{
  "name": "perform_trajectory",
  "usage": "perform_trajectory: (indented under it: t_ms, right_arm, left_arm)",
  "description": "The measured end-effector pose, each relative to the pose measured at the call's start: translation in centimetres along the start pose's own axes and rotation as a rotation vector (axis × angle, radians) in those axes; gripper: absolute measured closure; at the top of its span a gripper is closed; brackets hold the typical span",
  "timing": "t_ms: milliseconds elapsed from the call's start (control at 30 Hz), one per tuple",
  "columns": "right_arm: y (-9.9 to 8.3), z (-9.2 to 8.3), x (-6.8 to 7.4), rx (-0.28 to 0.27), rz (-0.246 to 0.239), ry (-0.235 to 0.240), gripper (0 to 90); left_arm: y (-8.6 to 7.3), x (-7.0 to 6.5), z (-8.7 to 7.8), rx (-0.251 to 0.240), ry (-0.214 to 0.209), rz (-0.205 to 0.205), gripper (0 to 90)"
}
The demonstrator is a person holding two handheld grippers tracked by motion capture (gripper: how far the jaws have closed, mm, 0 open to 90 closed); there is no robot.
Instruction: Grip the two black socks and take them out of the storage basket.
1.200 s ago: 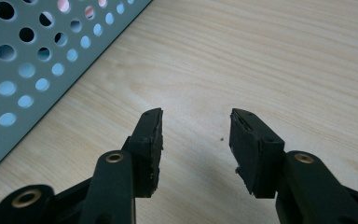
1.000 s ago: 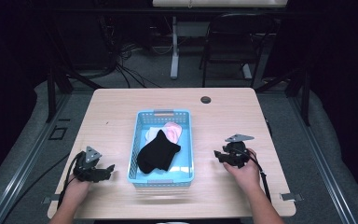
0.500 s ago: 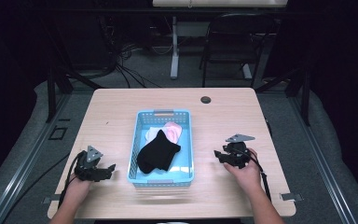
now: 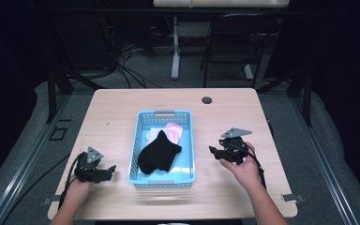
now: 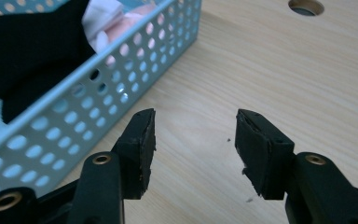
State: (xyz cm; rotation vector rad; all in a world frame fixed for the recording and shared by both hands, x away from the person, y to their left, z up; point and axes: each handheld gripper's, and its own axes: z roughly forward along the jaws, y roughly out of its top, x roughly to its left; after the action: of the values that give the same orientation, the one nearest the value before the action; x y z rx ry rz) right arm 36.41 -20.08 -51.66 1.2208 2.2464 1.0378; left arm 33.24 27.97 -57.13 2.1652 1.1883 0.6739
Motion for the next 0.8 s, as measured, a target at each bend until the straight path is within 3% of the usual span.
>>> perform_trajectory:
  t_ms: [100,333,467,800]
  right_arm:
    - [1.0,-0.1,0.5,-0.013,0.004,0.026,47.0]
    - [3.9,-0.3,2.0,-0.012,-0.046,0.084,48.3]
    - [6.2,-0.1,2.8,0.002,-0.048,0.162,53.0]
    - [8.7,1.2,4.8,0.043,-0.140,0.189,54.7]
  left_arm:
    - [0.0,0.0,0.0,0.000,0.001,0.000,15.5]
    - [0.0,0.0,0.0,0.000,0.001,0.002,15.5]
    - [0.0,0.0,0.0,0.000,0.002,0.002,15.5]
    - [-0.1,0.0,-0.1,-0.003,0.000,0.001,15.5]
